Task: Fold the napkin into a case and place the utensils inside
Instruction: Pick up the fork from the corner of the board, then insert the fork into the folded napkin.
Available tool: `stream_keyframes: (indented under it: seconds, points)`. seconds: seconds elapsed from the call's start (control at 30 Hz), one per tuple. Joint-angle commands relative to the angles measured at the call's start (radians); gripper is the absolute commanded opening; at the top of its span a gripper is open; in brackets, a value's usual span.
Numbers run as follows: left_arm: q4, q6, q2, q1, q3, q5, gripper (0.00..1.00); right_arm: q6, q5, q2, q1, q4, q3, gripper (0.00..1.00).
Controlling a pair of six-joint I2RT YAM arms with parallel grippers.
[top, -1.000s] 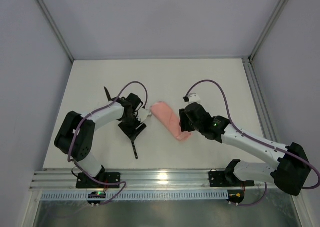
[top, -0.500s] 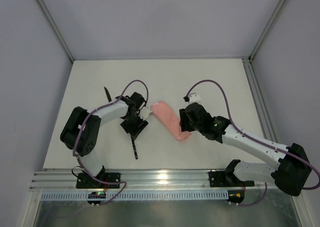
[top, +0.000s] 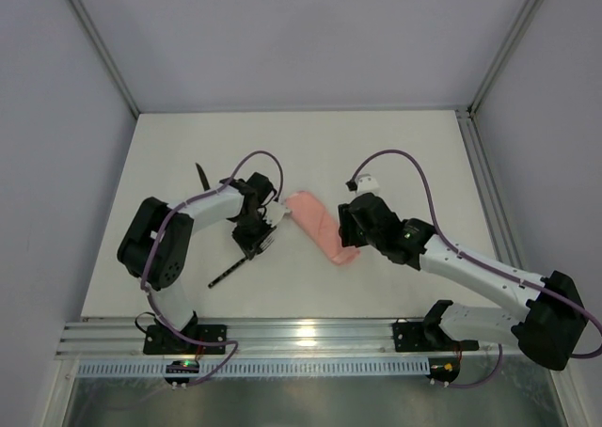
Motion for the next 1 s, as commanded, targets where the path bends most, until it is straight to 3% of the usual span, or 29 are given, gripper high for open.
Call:
stream_keyframes:
  seconds: [0.0, 0.27, 0.4, 0.47, 0.63, 0.7, 0.83, 0.97]
  points:
    - [0.044, 0.063, -0.012, -0.022, 0.002, 0.084, 0.00, -0.021, 0.042, -0.047, 0.006, 0.019, 0.014, 0.53]
    - [-0.010, 0.349, -0.219, -0.124, 0.088, 0.040, 0.00, -0.061, 0.041, -0.035, -0.030, 0.032, 0.020, 0.53]
    - [-0.067, 0.543, -0.244, -0.248, 0.218, 0.038, 0.00, -0.076, -0.068, -0.060, -0.188, 0.089, -0.018, 0.53]
    - [-0.088, 0.607, -0.190, -0.301, 0.327, 0.016, 0.00, -0.095, -0.175, -0.070, -0.266, 0.103, -0.025, 0.53]
    - [-0.215, 0.988, -0.031, -0.459, 0.525, 0.075, 0.00, -0.130, -0.323, -0.098, -0.539, 0.091, 0.017, 0.53]
    - [-0.299, 1.107, 0.072, -0.500, 0.635, 0.076, 0.00, -0.133, -0.354, -0.110, -0.593, 0.094, 0.025, 0.53]
    - [-0.419, 1.184, 0.245, -0.571, 0.812, 0.096, 0.00, -0.135, -0.360, -0.136, -0.662, 0.091, 0.010, 0.53]
    - [-0.423, 1.207, 0.330, -0.606, 0.834, 0.118, 0.00, -0.135, -0.371, -0.143, -0.672, 0.086, -0.025, 0.53]
